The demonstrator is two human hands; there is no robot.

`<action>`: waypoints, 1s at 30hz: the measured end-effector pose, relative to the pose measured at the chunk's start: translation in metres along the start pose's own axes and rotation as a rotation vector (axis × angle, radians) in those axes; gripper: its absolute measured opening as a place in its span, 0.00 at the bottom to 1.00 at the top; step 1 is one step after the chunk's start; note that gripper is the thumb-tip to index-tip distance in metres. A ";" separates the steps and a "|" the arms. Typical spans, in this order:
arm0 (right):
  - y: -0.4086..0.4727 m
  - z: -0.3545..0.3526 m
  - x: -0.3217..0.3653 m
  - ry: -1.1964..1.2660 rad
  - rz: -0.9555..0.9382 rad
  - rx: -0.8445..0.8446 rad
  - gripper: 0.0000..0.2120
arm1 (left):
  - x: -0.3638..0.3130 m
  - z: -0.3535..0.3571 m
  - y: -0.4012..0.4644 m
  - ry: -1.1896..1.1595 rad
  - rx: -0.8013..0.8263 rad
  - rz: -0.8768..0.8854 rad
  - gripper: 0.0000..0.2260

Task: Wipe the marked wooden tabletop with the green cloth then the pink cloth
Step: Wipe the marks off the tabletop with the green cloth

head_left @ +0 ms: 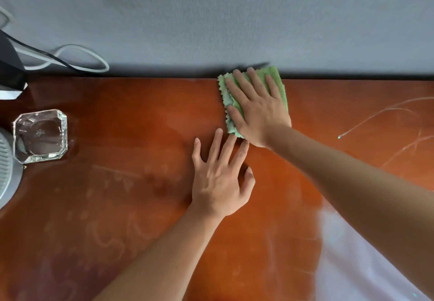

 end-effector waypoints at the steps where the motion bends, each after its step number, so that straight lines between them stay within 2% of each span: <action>1: 0.003 0.000 0.008 0.007 -0.010 0.000 0.32 | 0.000 -0.001 -0.001 -0.001 -0.008 -0.002 0.24; 5: 0.012 -0.001 0.028 0.038 -0.038 0.006 0.31 | 0.000 -0.002 -0.001 -0.001 -0.001 -0.017 0.23; 16: 0.009 -0.006 0.025 0.041 -0.024 0.025 0.33 | -0.002 -0.008 0.001 -0.018 0.023 -0.007 0.23; 25: -0.038 0.002 -0.048 0.046 0.140 0.016 0.32 | -0.004 -0.003 0.003 0.003 0.098 0.023 0.27; 30: -0.051 0.005 -0.081 0.041 0.204 0.019 0.32 | -0.002 0.000 0.001 0.010 0.082 0.018 0.26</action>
Point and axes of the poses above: each hand's wrist, its own y-axis towards the middle knuckle, its own z-axis out of the palm, x = y × z, the point moved 2 cm from there along y, towards the middle knuckle, and after that the axes turned 13 degrees about z, right-handed, at the moved point
